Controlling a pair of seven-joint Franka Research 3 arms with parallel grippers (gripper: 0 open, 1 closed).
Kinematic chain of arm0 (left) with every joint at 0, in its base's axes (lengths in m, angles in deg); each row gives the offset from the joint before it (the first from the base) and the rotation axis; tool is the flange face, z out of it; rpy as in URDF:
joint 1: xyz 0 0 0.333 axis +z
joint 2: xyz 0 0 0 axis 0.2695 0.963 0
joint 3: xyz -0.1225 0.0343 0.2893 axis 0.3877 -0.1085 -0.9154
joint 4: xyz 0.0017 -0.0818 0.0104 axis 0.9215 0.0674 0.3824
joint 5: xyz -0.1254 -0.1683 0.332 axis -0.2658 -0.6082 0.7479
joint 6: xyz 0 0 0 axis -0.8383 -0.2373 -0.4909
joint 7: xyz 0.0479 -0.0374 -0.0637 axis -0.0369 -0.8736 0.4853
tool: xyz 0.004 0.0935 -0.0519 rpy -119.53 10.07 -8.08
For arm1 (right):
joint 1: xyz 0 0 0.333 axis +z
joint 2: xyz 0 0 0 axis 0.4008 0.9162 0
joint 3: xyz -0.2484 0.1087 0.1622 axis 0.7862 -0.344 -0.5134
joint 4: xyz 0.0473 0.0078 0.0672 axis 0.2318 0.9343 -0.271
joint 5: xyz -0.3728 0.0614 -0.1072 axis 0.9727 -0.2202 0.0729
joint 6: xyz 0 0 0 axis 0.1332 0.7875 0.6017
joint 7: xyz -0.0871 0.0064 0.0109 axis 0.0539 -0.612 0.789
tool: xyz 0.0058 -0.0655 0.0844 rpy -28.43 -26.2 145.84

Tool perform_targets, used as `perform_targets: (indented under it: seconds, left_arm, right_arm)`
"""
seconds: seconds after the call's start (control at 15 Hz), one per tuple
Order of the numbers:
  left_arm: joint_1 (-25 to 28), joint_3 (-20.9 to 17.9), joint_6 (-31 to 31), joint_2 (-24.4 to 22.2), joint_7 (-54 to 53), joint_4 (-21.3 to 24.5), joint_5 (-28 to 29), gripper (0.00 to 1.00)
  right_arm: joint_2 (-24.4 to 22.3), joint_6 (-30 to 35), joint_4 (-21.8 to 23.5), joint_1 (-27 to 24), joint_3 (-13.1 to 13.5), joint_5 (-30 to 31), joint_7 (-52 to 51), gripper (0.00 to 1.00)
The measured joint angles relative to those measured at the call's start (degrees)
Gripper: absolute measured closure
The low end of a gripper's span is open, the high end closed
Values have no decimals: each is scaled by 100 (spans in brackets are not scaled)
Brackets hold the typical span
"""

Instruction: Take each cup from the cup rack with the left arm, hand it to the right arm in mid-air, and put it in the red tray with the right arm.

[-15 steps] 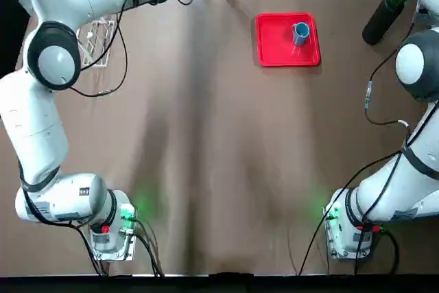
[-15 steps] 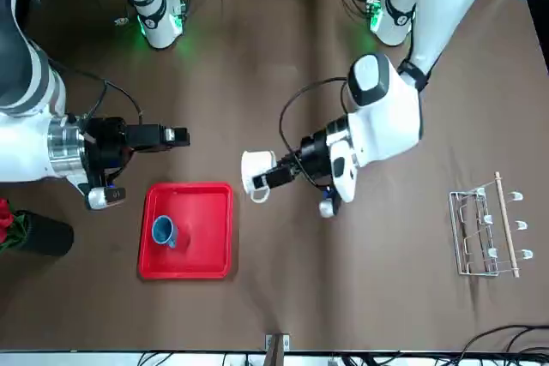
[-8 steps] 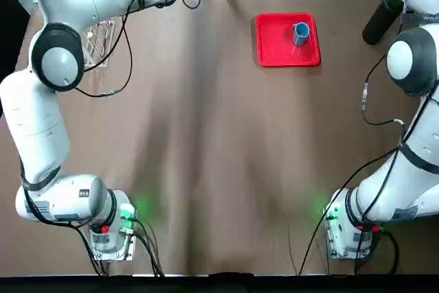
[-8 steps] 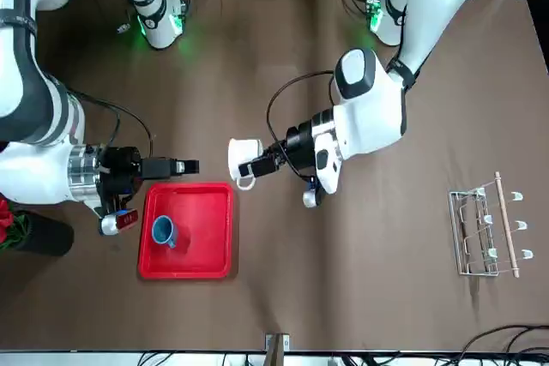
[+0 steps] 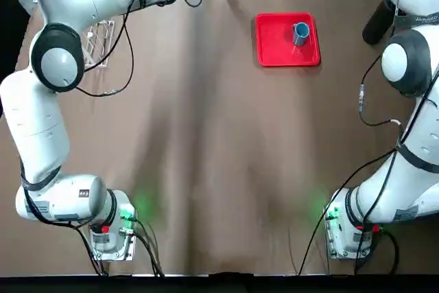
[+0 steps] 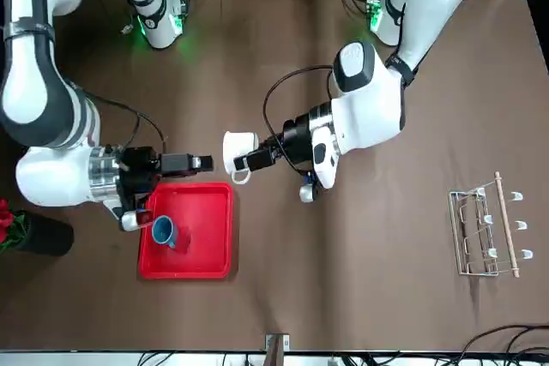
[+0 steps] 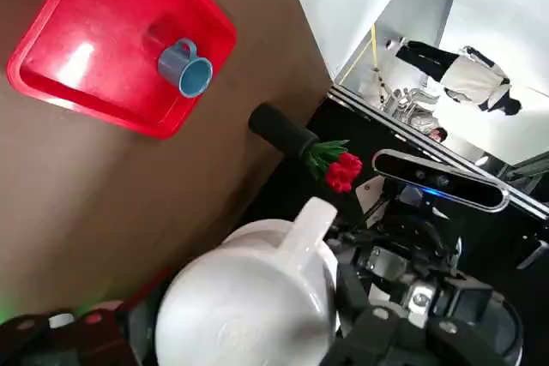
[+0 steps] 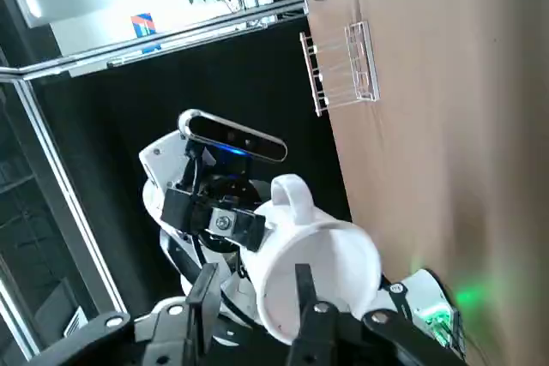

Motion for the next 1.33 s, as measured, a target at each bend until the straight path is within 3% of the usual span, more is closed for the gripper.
perform_targets:
  seconds: [0.4,0.47,0.6,0.73,1.13,1.2,1.33]
  left_arm:
    - [-38,0,0,0,0,-36,0,21]
    - [-42,0,0,0,0,-41,0,21]
    - [-51,0,0,0,0,-49,0,21]
    - [-55,2,6,12,-18,-41,-5,21]
    - [-62,3,27,17,-21,-44,-7,21]
    - [-71,3,113,17,-20,-39,-7,19]
    - [-100,0,505,21,-12,-19,-7,2]
  right_arm:
    - [19,8,-4,245,0,0,1,62]
    - [22,11,-4,253,0,0,5,70]
    - [30,32,-3,256,1,0,31,73]
    - [36,90,-3,245,14,-58,110,88]
    - [77,166,-8,229,21,-138,133,88]
    - [82,159,-24,230,21,-152,132,88]
    - [82,161,-55,233,20,-153,132,88]
